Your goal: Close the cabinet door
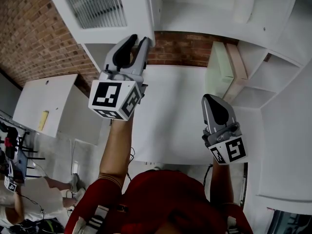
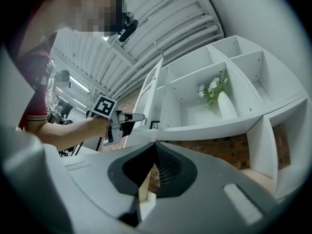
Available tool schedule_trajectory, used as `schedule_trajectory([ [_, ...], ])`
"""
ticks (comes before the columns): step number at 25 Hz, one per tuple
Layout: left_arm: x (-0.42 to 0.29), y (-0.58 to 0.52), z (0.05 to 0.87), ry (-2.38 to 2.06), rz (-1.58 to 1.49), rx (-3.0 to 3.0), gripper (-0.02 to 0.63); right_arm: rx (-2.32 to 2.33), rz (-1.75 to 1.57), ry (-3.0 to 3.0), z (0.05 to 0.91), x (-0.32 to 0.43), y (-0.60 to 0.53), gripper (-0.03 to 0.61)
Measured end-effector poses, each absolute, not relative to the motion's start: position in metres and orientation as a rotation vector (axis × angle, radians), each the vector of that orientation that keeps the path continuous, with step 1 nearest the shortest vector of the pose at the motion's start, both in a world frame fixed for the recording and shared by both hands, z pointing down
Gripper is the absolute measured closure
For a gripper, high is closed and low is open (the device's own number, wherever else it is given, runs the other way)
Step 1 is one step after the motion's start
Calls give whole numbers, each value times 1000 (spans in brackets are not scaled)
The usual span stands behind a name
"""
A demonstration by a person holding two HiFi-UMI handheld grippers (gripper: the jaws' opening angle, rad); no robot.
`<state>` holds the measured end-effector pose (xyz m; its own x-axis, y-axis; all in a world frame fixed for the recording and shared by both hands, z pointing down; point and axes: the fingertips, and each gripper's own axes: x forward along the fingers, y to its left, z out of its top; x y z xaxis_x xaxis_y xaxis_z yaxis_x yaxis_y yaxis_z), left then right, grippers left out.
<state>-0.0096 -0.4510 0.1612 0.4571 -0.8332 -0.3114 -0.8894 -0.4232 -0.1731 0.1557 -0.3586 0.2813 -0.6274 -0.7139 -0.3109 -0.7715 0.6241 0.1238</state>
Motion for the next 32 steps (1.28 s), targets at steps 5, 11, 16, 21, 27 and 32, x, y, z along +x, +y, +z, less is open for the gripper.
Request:
schedule_trajectory([
  [5,-9,-460,161,1468,260,-2409,513,-1220,351,2620,284,154,-361,565],
  [11,-8,-472,160,1477,277,-2417,517,-1230,342,2617,284,156,-367,565],
  [16,-6,-481,160,1481,286,-2418,518,-1232,343,2616,285,156,-371,565],
  [21,-7,-488,161,1482,288,-2418,522,-1241,345,2610,285,156,-374,565],
  [27,-6,-498,161,1486,281,-2416,525,-1249,347,2602,284,158,-377,565],
  [32,-6,-504,162,1486,272,-2419,528,-1258,345,2594,285,160,-379,565],
])
